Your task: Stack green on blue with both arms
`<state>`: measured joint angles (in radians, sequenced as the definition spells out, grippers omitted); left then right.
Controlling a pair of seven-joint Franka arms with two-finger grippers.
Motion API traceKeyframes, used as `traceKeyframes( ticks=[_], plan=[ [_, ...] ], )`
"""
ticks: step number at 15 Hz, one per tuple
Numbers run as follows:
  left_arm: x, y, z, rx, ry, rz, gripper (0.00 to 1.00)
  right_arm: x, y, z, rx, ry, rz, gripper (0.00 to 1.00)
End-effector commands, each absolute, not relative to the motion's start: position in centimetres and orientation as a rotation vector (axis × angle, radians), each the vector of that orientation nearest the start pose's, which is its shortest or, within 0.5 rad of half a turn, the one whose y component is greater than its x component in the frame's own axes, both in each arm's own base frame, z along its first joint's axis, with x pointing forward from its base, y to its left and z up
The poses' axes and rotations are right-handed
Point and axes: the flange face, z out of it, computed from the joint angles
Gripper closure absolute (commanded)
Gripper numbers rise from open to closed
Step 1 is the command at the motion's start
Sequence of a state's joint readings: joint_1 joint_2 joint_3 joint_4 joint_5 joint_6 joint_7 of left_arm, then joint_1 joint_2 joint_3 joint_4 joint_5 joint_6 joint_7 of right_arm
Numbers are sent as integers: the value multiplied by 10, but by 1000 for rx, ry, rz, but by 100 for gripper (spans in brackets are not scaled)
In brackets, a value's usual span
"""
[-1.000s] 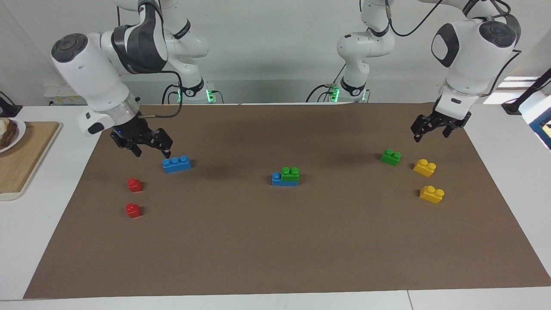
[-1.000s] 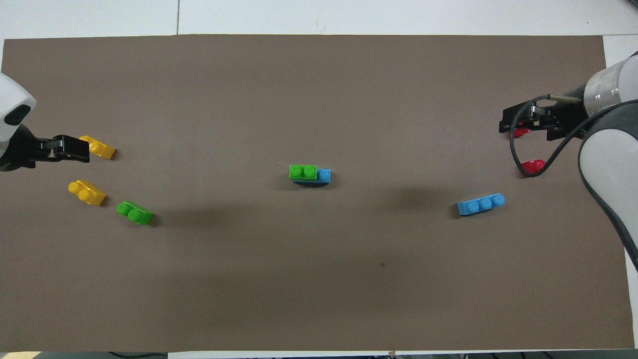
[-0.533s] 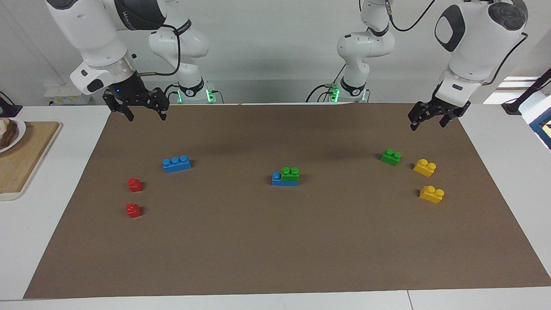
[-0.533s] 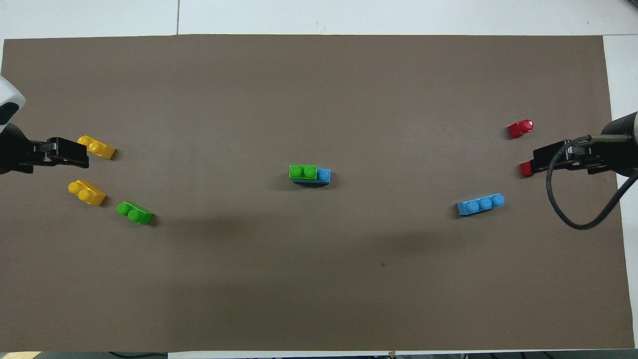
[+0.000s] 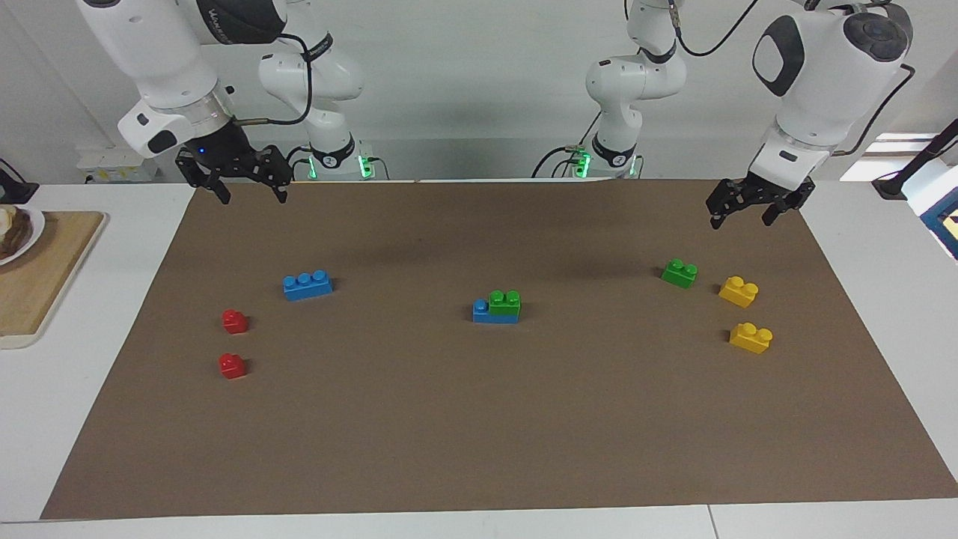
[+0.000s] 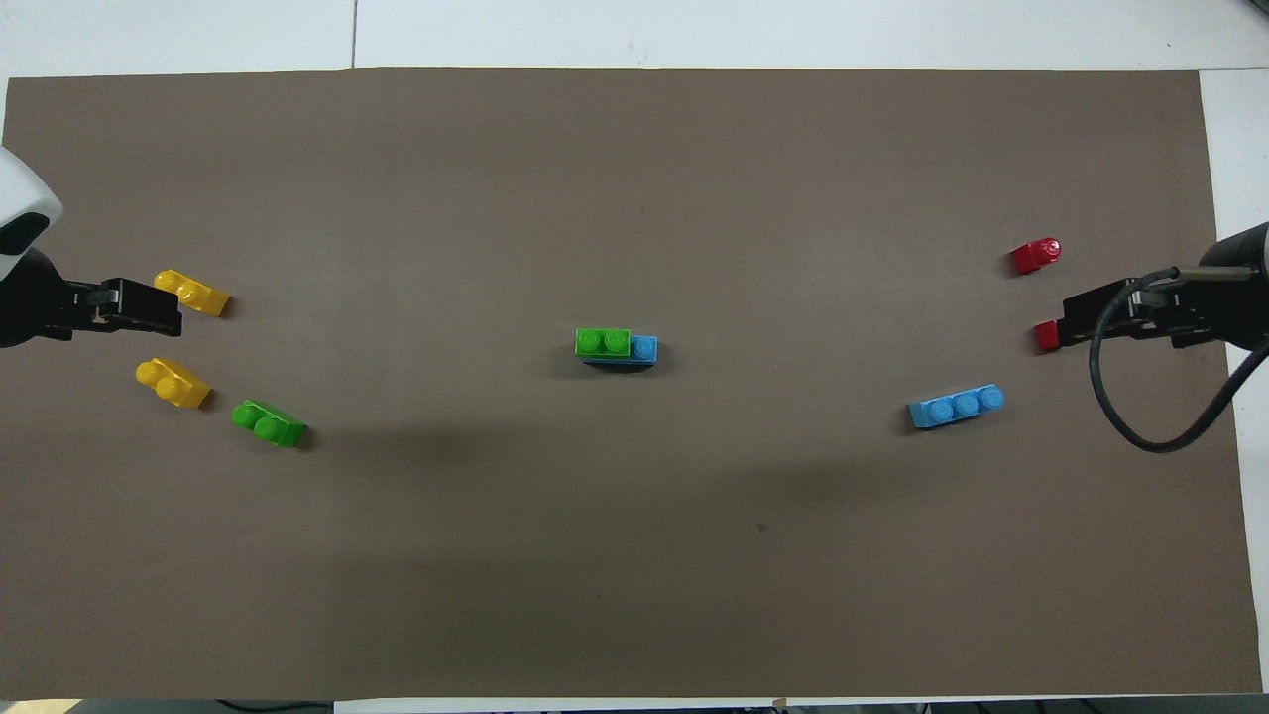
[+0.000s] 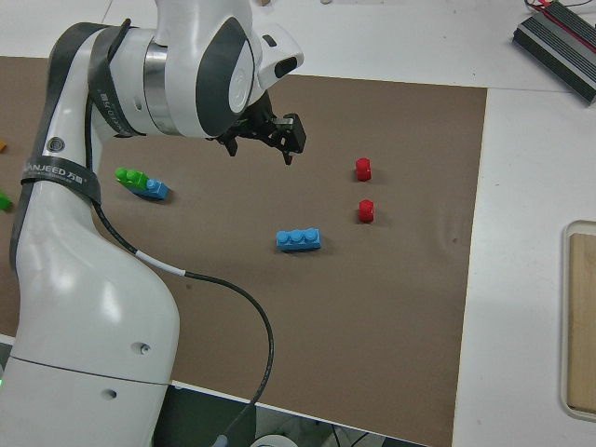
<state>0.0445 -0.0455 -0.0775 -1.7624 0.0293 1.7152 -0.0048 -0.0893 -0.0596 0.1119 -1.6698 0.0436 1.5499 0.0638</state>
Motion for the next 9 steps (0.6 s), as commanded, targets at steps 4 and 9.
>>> traceKeyframes(
  ticks=[4, 9],
  plan=[
    [541, -18, 575, -3159, -72, -52, 0, 532, 14, 610, -3178, 25, 98, 0],
    [540, -20, 575, -3159, -69, -47, 0, 532, 14, 610, -3178, 27, 98, 0]
  ],
)
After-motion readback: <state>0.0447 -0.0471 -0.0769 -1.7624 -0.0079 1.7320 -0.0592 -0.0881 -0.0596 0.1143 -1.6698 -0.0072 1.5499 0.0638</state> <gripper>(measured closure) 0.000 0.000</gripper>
